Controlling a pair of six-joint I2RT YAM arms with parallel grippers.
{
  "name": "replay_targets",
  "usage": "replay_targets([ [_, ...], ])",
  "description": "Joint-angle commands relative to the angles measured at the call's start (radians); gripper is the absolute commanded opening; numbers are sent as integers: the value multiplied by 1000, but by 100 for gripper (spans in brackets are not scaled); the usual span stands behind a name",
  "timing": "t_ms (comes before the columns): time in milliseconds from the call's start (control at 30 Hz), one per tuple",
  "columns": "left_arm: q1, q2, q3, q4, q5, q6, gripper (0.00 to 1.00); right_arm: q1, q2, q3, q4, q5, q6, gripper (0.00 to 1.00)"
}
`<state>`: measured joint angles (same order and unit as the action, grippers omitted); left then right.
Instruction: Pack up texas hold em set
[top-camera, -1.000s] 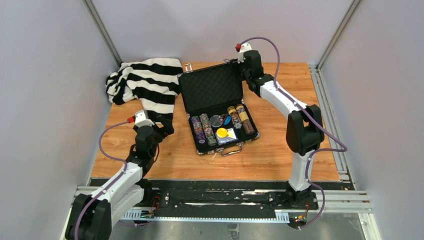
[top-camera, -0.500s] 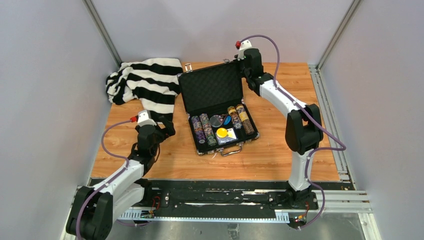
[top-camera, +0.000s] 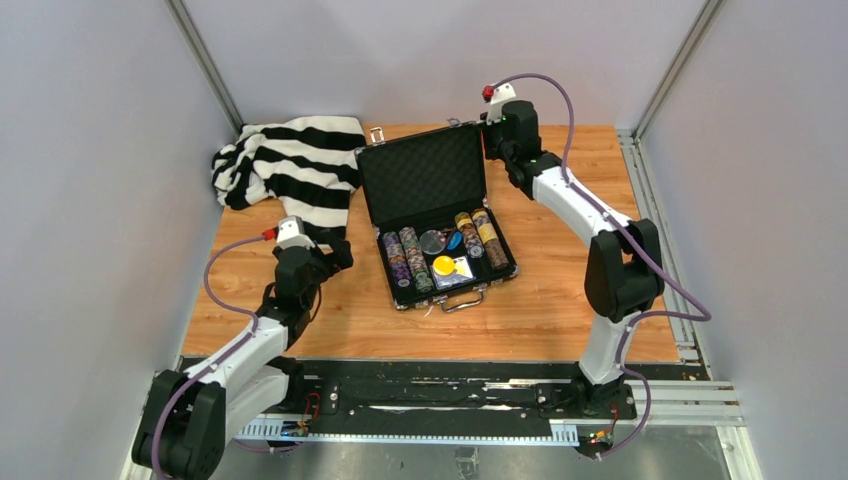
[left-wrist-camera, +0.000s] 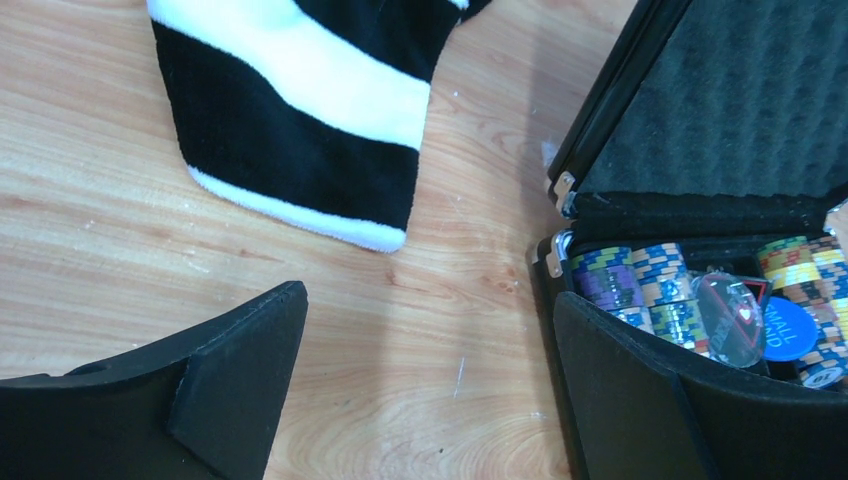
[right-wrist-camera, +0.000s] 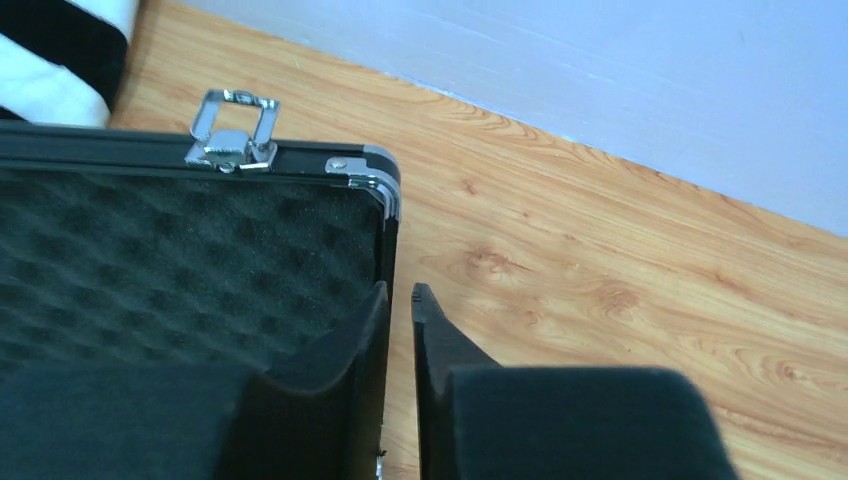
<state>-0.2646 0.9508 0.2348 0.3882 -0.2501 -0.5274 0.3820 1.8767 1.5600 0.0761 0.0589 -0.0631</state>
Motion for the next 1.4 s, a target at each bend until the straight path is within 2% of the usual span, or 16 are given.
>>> replay_targets([
  [0,-6,-50,23,33,-2,27,99,-32,-69,-18,49,-61,-29,26],
  [67,-7,-66,11,32,-20,38,99,-38,-49,12,30,-76,-30,43],
  [100,-8,-72,4,32,-26,41,99,-43,-35,31,20,-89,-27,49],
  [133,-7,-77,-4,32,-28,41,99,-49,-20,48,12,-104,-22,50],
  [567,-7,-80,-36,24,-47,49,98,-64,97,126,-35,-213,-10,48],
  [767,-7,-50,-30,24,-60,49,98,-74,149,157,-33,-219,-3,40],
  [900,-7,-47,-29,24,-63,52,98,-80,143,146,-30,-223,5,19],
  [967,-7,-55,-32,24,-64,52,98,-80,119,118,-17,-227,11,4],
  [1000,-7,-60,-34,25,-64,52,98,-80,111,100,-10,-230,18,1],
  [1133,-7,-73,-34,24,-52,49,98,-79,4,-19,44,-235,42,1],
  [1367,-14,-106,-30,20,-13,47,98,-74,-232,-350,136,-273,108,1],
])
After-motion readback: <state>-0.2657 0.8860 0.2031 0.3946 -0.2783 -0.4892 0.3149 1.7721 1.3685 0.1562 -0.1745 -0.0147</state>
